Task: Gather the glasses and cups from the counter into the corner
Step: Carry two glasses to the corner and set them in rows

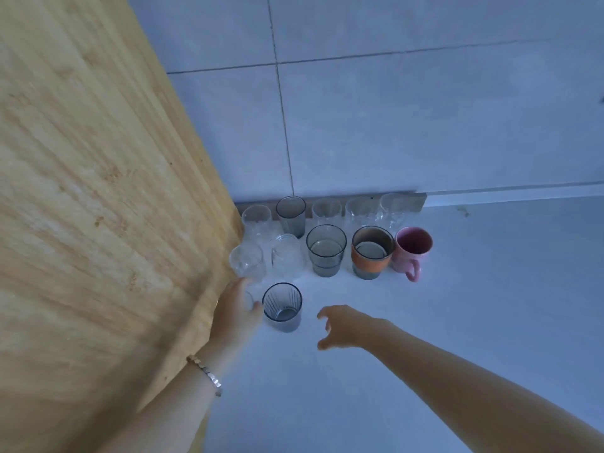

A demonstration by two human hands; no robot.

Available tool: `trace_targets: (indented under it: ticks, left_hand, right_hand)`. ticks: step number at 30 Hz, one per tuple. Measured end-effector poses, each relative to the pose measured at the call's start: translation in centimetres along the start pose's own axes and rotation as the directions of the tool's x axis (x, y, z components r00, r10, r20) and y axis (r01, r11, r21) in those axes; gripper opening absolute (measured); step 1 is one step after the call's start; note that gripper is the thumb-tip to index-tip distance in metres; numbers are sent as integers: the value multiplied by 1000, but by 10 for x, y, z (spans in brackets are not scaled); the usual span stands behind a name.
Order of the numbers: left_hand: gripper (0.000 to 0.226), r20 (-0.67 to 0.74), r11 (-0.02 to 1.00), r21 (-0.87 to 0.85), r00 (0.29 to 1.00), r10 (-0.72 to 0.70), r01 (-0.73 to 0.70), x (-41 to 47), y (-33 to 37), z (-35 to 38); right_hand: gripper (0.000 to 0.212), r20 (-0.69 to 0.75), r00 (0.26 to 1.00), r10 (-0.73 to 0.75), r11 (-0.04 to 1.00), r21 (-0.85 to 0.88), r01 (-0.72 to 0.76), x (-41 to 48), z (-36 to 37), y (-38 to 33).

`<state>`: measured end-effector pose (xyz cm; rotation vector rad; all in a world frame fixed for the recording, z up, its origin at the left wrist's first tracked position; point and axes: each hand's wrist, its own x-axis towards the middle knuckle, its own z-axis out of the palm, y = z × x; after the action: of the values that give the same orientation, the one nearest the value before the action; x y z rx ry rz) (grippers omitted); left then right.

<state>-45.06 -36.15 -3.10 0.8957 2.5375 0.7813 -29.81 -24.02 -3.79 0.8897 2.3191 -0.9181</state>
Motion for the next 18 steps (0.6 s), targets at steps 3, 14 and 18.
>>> trace_targets:
  ticks: [3, 14, 18]
  left_hand:
    - [32, 20, 981, 101, 986, 165, -166, -24, 47, 20]
    - [31, 694, 756, 248, 656, 297, -605, -180, 294, 203]
    - [24, 755, 640, 192, 529, 389, -744, -257, 392, 273]
  right_hand:
    - [53, -17, 999, 49, 998, -48, -49, -37, -6, 48]
    - [45, -192, 874, 447, 893, 151, -423, -284, 4, 323]
    - [45, -226, 759, 610, 789, 259, -557, -396, 20, 410]
